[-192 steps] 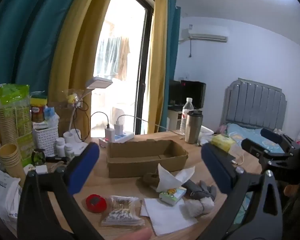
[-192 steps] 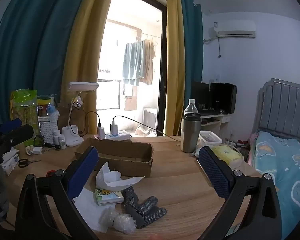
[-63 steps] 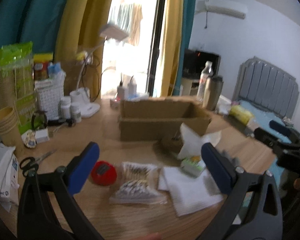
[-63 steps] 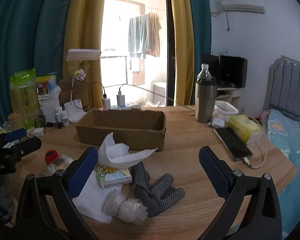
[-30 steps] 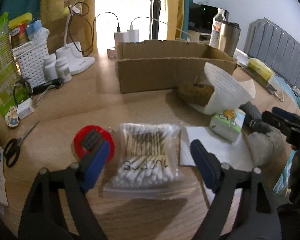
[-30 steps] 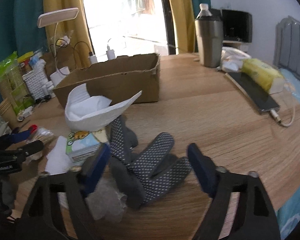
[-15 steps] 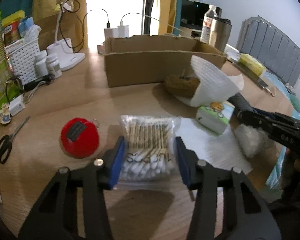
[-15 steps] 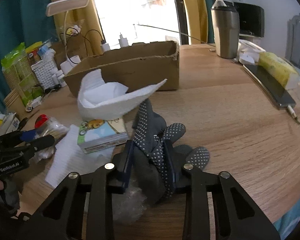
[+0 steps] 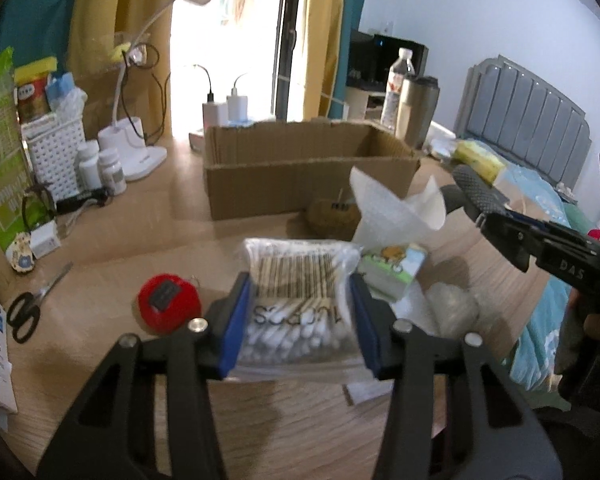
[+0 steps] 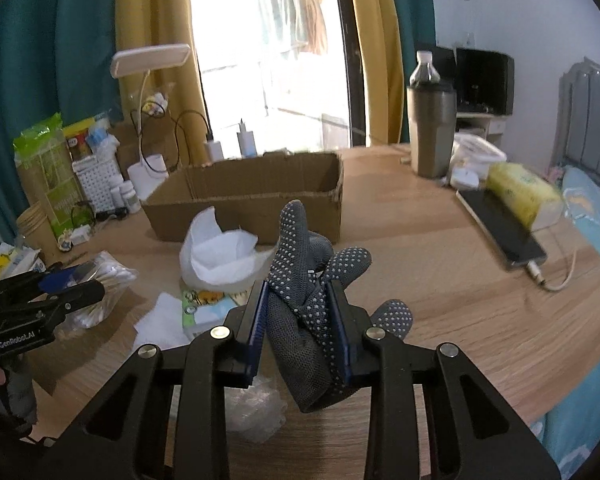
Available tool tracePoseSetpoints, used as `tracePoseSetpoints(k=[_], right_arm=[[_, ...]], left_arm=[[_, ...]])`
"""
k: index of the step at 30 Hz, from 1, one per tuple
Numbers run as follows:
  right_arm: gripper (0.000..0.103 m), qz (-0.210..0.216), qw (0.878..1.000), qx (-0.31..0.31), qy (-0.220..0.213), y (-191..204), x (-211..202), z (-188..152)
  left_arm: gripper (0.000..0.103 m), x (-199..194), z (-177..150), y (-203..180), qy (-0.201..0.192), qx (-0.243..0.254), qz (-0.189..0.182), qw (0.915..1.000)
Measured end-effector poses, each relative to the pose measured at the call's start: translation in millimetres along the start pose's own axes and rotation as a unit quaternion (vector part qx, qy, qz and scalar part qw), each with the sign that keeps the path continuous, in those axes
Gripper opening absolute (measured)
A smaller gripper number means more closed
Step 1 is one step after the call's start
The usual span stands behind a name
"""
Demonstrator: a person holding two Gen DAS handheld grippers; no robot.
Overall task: Organize soft objects
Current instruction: 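Carry the glove with the right tool while the left tool carries the swab bag over the box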
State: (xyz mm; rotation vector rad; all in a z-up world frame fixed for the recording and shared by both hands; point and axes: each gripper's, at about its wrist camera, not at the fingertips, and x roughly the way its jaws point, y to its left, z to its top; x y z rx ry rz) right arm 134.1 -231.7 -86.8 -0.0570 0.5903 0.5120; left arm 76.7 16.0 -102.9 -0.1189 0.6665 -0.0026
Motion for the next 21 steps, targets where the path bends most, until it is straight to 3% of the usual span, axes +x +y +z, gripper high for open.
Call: tracePoseSetpoints(k=[13,21], right_arm=[[0.031,-0.003,0.999,-0.019,-0.048,5.3,-31.2,23.9],[0.031,0.002,0.999,-0.014,-0.049,-3.2,-24.5,36.2]], left_arm=[[0.049,-28.5,26.6,-2.5,-0.054,-0.004,0.002,0.9986],[0.049,-15.9,45.8,-5.0,-0.048,-0.003,0.002,0.9988]])
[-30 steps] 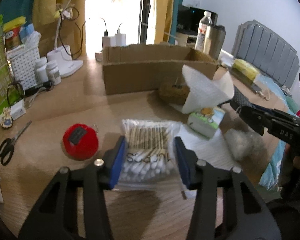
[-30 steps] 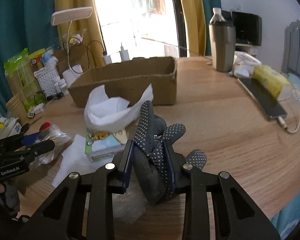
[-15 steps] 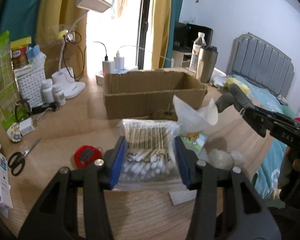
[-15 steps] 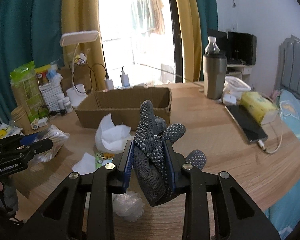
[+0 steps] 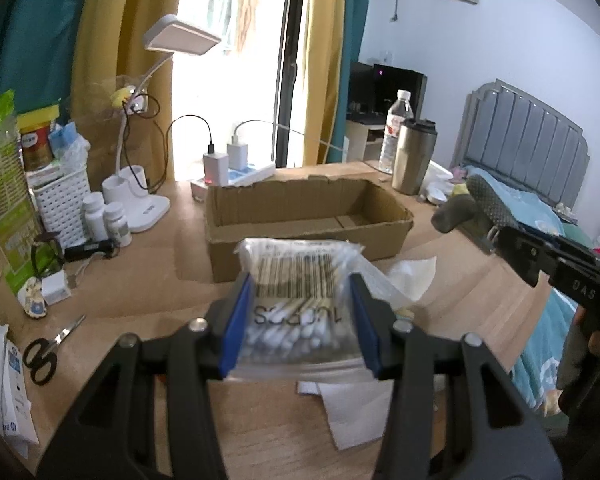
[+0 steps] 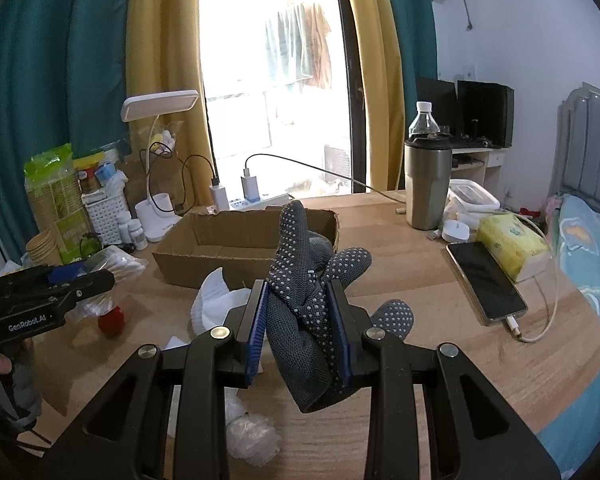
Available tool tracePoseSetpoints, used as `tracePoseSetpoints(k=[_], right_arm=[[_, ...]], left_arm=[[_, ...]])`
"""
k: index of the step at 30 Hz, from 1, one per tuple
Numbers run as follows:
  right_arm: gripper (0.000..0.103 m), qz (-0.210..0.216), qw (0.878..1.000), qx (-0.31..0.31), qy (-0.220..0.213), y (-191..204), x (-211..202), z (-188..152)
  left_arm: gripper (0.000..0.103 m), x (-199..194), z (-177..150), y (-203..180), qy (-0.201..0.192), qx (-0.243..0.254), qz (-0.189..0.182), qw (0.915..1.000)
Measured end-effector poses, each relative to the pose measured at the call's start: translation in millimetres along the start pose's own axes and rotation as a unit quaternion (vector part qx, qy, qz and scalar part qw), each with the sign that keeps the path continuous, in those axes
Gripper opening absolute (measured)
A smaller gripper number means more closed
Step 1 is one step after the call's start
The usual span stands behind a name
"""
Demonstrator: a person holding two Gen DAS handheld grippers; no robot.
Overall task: Organize soft objects
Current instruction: 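Carry the glove with the right tool while the left tool carries the swab bag over the box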
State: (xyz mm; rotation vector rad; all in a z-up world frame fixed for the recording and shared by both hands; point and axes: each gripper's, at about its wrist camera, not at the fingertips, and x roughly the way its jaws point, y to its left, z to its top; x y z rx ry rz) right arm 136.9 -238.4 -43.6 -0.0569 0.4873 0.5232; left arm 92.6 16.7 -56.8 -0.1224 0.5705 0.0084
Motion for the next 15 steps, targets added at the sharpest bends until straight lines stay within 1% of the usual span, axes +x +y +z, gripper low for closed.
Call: tracePoseSetpoints(k=[15], right_arm=[[0.031,0.013,1.0,-0.006,0.009,-9.2,33.4,33.2]], left_arm=[[0.049,23.7,38.1,11.0,-0.013,-0.011,-0.004,0.9998]])
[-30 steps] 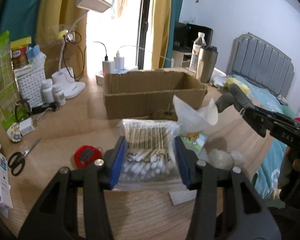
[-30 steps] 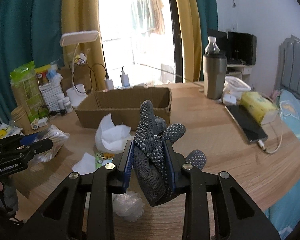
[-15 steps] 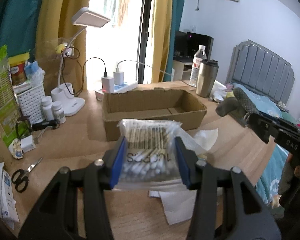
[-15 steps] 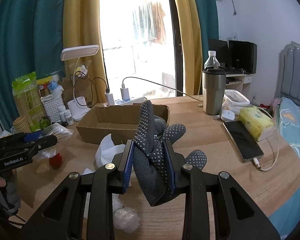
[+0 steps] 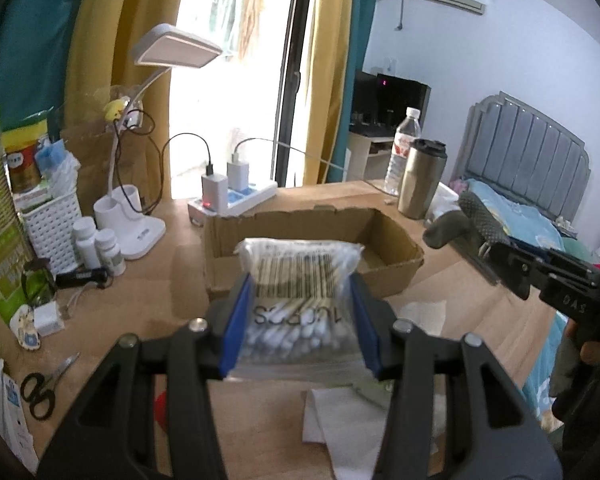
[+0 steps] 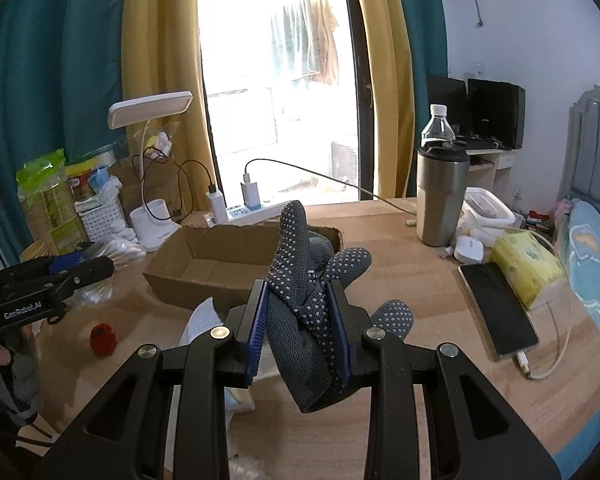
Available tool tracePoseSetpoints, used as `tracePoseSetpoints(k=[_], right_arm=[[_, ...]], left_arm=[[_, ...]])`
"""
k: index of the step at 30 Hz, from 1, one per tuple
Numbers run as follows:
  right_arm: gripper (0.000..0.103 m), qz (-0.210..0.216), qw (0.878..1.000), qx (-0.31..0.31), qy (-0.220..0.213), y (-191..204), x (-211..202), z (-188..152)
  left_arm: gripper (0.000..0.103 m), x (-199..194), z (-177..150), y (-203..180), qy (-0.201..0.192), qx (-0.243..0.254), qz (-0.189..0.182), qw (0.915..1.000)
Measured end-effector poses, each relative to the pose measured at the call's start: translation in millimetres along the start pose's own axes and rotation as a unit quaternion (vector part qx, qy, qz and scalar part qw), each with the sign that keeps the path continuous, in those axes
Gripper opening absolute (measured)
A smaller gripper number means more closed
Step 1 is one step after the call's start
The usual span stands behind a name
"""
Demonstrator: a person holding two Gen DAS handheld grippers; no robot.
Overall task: Organize soft objects
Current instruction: 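Carry the glove with the right tool while the left tool carries the swab bag over the box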
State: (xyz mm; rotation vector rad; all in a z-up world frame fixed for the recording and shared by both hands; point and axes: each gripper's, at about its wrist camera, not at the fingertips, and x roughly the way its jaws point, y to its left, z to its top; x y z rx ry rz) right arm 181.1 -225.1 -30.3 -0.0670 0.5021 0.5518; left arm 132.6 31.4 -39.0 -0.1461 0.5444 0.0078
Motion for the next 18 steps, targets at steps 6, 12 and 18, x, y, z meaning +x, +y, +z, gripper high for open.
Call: tracePoseSetpoints(k=[6,12,18], right_arm=[[0.031,0.005,1.0,-0.001,0.002,-3.7,16.4,13.0],[0.031,0.011,1.0,-0.003,0.006,-6.2,33.9,25.1],[0.031,0.017,1.0,-0.004,0.011,-9.8,50.6,34.7]], left_arm=[[0.049,11.5,14.0,5.0,-0.001,0.0,-0.002,1.0],[0.049,23.3,24.3,5.7,-0.003,0.001,-0.007,1.0],[0.049,37.0,31.9,6.3,0.0,0.002,-0.008,1.0]])
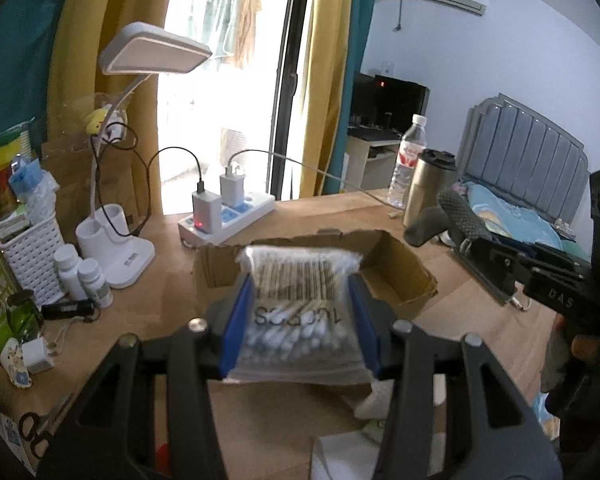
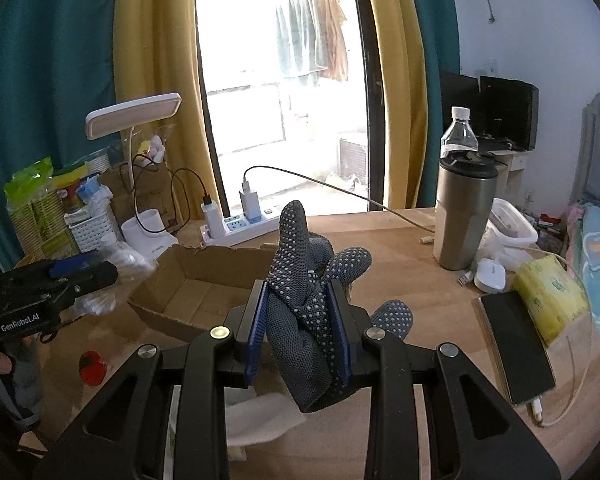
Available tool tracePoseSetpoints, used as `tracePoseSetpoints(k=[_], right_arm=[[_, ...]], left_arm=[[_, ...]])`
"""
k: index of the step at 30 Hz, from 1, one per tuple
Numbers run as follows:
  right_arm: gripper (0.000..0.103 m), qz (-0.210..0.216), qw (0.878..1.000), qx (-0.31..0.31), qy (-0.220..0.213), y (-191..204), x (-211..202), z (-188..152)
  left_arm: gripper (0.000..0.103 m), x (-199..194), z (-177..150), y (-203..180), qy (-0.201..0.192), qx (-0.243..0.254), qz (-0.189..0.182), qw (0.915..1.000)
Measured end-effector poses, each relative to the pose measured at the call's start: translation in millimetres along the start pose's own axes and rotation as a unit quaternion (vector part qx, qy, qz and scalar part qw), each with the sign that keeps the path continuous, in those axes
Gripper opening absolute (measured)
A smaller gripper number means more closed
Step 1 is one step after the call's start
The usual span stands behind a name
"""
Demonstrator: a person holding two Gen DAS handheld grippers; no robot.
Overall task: Organize soft objects
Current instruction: 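Carry the glove with the right tool while the left tool carries the swab bag over the box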
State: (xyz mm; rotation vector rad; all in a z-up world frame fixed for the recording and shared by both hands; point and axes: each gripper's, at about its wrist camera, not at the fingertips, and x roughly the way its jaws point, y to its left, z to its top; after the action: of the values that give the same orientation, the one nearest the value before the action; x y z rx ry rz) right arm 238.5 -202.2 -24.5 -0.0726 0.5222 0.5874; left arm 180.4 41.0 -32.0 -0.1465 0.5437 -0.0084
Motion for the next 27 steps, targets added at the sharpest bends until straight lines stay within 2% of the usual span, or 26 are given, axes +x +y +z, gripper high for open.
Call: tracePoseSetpoints(k=[9,12,15,19,22,27], right_arm=[[0.031,0.012,1.0,-0.003,0.014,-3.6,31.1,6.6],[0.031,0.018,1.0,-0.006,0.018,-2.2,41.2,9.8],[0.031,0.023,1.0,-0.009,0.019,-0.2,48.8,13.1],[0.031,0.026,0.999,-0.008,0.02,2.4,55.7,13.8],[0.031,0.026,0.999,-0.011,0.022,5.2,56.7,11.6],[0.031,0.025,0.999,-0.012,0.026,11.0,54.3,5.6]], left_arm=[[0.049,32.2,6.7,-4.2,-0.001,0.005,-0.006,1.0],[0.045,45.5,10.2,-2.3,0.004,0.004,-0.001,1.0],[0.045,44.7,10.5,2.4,0.004,0.001,0.002,1.0],[0.046,38.1,-5.1,19.5,0.027,-0.016,0.007,0.9995],[0.052,33.1,-28.1,32.7,0.054,-0.041,0.015,0.9976],[0.057,33.9,-56.8,36.9,0.094,-0.055,0.026,0.9937]])
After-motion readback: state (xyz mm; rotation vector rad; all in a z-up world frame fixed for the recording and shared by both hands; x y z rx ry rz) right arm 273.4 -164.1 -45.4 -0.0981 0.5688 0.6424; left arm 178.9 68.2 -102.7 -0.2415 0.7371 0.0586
